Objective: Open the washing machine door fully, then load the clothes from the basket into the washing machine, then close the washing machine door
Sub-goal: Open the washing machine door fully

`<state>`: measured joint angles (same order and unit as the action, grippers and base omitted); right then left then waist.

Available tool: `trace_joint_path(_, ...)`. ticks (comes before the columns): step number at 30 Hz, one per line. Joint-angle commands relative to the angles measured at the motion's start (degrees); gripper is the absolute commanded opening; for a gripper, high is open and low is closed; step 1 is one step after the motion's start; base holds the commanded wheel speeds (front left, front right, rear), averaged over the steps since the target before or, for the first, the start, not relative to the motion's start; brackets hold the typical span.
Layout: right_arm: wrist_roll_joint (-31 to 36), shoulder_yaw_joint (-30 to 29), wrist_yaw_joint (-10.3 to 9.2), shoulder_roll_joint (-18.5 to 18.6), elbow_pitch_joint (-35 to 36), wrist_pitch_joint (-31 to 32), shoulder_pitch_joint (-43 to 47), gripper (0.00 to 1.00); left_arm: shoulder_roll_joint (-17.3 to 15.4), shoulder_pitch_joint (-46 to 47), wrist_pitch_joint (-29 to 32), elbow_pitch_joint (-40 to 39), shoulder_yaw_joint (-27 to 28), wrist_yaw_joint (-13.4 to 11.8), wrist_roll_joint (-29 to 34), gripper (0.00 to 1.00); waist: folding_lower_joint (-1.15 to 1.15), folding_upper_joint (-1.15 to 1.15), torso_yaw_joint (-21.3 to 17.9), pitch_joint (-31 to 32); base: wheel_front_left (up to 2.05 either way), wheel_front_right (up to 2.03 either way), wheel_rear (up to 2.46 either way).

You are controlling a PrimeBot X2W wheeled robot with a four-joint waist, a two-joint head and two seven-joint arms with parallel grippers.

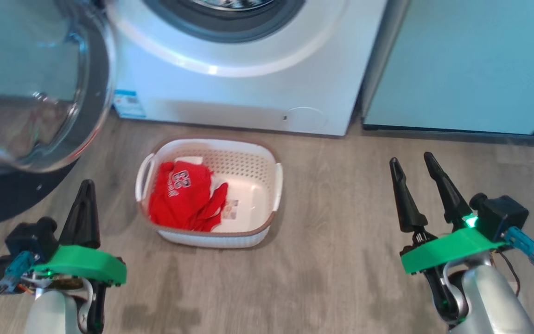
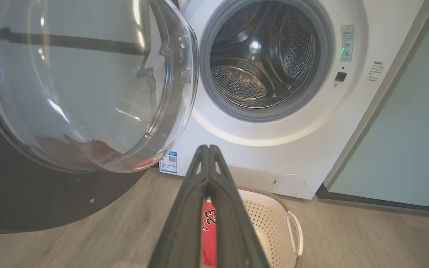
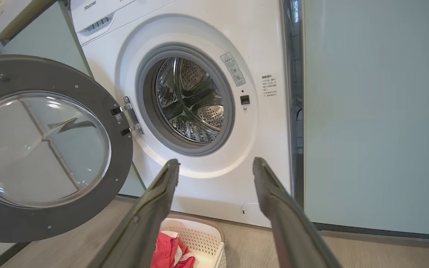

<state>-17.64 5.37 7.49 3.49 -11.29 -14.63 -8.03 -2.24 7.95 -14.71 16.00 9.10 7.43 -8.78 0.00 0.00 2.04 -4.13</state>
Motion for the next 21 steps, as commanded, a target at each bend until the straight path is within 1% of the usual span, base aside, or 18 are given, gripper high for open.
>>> trace_joint_path(1, 0.1, 0.7, 0.0, -0.6, 2.2, -0.4, -0.4, 1.0, -0.7, 1.1, -0.3, -2.9, 1.2, -0.1, -0.6, 0.0, 0.0, 0.0, -2.4, 1.1, 0.0, 0.0, 0.0)
trace_joint_path(7, -0.5, -1.2, 0.0, -0.6, 3.1, -0.4, 0.8, 1.0, -0.7, -0.8, -0.3, -7.4, -1.7, -1.9, -3.6, 0.0, 0.0, 0.0, -5.2, 1.4, 0.0, 0.0, 0.0)
trace_joint_path(12, -0.6, -3.0, 0.0, -0.6, 3.9, -0.4, 1.6, 1.0, -0.7, -2.3, -0.3, -10.7, -4.0, -2.6, -4.1, 0.0, 0.0, 0.0, -6.5, 1.1, 0.0, 0.0, 0.0)
trace_joint_path(18, -0.9, -4.2, 0.0, -0.6, 4.5, -0.4, 2.6, 1.0, -0.6, -3.7, -0.3, -11.9, -5.9, -4.2, -4.8, 0.0, 0.0, 0.0, -7.4, 1.0, 0.0, 0.0, 0.0)
trace_joint_path(21, -1.1, -4.3, 0.0, -0.6, 4.6, -0.4, 2.9, 1.0, -0.6, -4.5, -0.3, -12.1, -7.5, -4.1, -5.0, 0.0, 0.0, 0.0, -7.7, 1.0, 0.0, 0.0, 0.0)
